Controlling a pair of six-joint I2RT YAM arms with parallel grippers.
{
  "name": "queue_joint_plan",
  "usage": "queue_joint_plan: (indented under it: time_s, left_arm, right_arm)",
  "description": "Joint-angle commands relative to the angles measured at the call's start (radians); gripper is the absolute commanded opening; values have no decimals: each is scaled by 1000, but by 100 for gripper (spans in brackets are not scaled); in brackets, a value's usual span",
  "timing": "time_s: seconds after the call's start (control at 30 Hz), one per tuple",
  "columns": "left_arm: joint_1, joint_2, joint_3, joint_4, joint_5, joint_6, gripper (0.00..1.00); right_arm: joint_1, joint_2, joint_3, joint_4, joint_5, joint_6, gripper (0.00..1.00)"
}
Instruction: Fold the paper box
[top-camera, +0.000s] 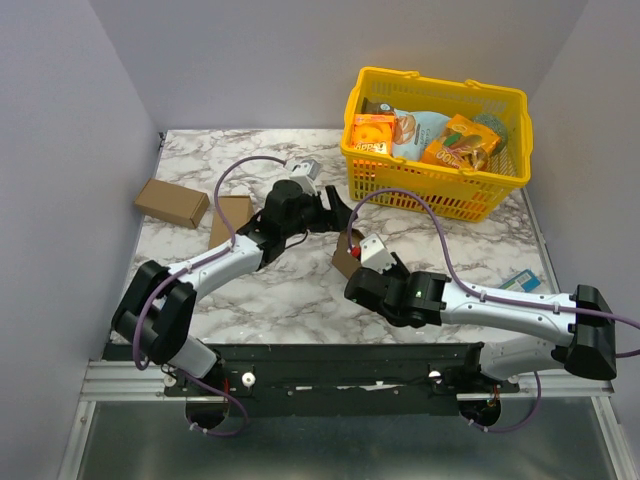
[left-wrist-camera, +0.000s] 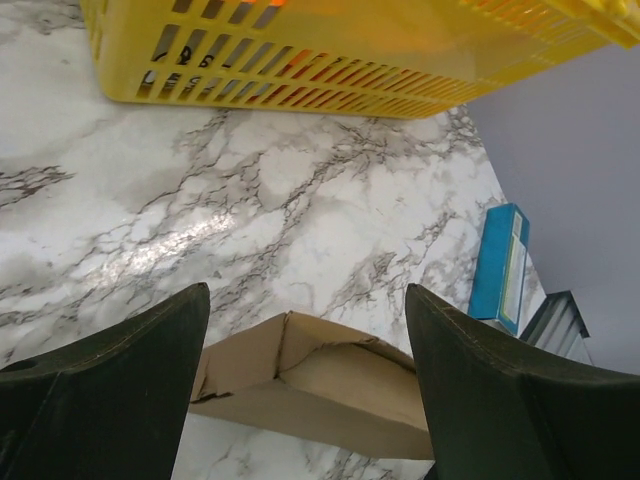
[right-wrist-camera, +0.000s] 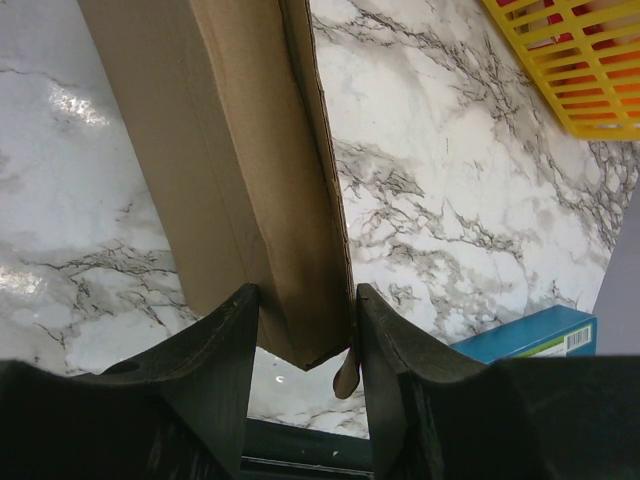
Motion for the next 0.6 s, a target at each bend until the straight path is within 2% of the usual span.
queue_joint_plan:
  time_s: [0.0, 0.3, 0.47, 0.57]
  left_arm:
    - [4, 63, 33, 88, 89, -50, 85]
    - [4, 94, 6, 85, 100, -45, 72]
    - [4, 111, 0, 82, 103, -39, 57]
    - [4, 115, -16, 85, 108, -41, 52]
  right_arm:
    - [2, 24, 9, 3, 18, 10, 50]
    - [1, 27, 11, 3, 16, 10, 50]
    - [2, 33, 13, 1, 18, 10, 50]
    - [1, 33, 13, 3, 16, 10, 50]
